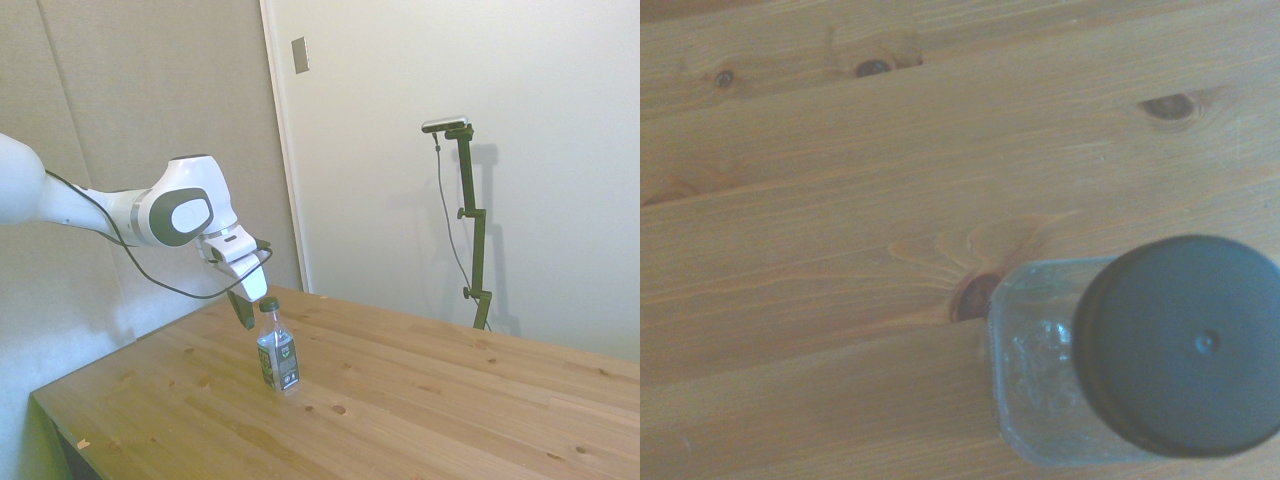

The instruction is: Knock down the bottle

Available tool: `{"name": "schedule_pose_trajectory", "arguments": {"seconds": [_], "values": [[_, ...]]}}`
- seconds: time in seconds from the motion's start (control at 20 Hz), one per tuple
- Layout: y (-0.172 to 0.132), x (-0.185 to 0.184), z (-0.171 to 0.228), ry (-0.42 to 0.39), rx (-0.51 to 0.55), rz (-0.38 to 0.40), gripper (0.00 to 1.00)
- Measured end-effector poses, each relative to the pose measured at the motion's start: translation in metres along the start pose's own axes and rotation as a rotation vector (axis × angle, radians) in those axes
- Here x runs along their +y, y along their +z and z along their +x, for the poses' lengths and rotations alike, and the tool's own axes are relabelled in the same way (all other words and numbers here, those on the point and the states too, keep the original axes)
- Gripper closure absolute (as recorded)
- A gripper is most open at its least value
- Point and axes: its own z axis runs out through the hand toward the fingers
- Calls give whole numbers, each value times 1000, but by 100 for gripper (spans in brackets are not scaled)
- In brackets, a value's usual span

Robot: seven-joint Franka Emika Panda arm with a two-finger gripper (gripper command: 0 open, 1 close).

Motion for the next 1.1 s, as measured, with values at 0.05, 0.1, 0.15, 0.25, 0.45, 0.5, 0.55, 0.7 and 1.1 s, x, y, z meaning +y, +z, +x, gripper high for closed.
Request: {"name": "schedule_pose_trajectory", "arguments": {"seconds": [0.05,0.1,0.15,0.25,0.45,0.5,0.55,0.7,1.1], "values": [[0,0,1,1,1,-2,100],[-1,0,1,2,3,-6,100],[-1,0,2,3,4,-10,100],[-2,0,4,6,6,-11,100],[-5,-1,12,19,10,-7,100],[-6,-2,15,23,13,-5,100],[-6,-3,18,27,16,-4,100],[-7,-10,28,41,32,-4,100],[-7,-59,52,72,75,2,100]]}}
